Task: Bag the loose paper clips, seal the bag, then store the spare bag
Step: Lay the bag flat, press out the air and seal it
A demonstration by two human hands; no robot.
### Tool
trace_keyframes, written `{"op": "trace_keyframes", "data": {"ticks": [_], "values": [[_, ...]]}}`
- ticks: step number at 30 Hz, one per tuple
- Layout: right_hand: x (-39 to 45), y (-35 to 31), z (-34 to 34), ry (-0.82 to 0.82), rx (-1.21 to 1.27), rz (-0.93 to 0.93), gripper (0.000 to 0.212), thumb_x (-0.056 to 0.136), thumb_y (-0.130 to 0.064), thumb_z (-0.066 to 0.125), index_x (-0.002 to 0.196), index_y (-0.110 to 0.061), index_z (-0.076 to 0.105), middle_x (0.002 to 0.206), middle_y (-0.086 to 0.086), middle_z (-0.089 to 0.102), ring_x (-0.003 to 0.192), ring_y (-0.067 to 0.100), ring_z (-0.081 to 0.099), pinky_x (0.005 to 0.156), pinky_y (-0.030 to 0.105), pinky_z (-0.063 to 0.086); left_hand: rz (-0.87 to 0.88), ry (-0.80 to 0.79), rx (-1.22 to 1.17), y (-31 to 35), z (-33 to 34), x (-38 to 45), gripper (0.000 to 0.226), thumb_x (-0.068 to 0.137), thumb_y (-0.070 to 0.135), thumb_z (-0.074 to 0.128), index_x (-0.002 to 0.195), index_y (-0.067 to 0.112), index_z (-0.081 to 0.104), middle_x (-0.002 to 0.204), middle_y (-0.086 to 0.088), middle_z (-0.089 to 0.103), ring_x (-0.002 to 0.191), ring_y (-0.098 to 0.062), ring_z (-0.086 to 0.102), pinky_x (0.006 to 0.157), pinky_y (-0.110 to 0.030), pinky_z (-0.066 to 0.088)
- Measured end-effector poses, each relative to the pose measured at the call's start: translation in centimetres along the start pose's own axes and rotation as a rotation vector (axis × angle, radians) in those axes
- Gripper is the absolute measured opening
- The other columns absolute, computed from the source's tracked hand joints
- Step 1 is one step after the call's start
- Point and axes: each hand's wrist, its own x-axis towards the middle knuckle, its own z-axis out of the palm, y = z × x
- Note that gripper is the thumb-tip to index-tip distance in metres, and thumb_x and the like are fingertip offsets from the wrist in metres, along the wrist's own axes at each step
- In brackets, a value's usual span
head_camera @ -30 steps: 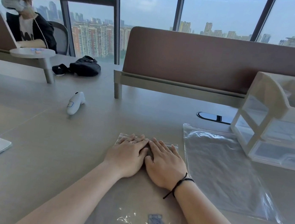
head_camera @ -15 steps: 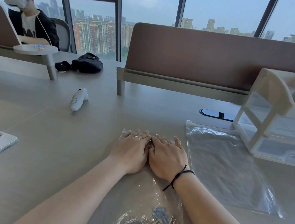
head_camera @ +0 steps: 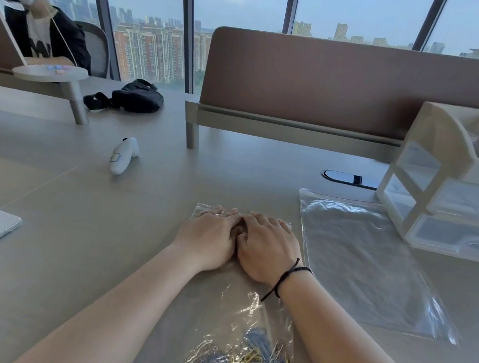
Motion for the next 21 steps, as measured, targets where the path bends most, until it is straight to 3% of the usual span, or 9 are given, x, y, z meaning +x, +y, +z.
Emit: {"op": "trace_keyframes", "data": {"ticks": [7,21], "values": [[-0.1,0.0,-0.2,-0.013,-0.037,0.041,0.047,0.097,-0.043,0.030,0.136,-0.028,0.052,0.148,-0.006,0.049,0.139,0.019,0.039,0.121,0.048,0.014,-0.077,0.029,0.021,-0.2,-0.7,0.1,0.044,0.102,0.042,0.027,0.140,0.034,0.049,0.155,0.007,0.037,0.146,-0.020,0.027,0.120,-0.038,0.018],[-1.3,2.6,-2.5,-0.007,-0.180,0.139,0.049,0.097,-0.043,0.023,0.118,-0.031,0.066,0.147,-0.007,0.049,0.145,0.021,0.027,0.119,0.055,0.002,-0.295,0.083,0.076,-2.0,-2.3,-1.2,0.040,0.101,0.036,0.031,0.129,0.029,0.059,0.147,0.009,0.049,0.141,-0.025,0.037,0.108,-0.040,0.036]]}}
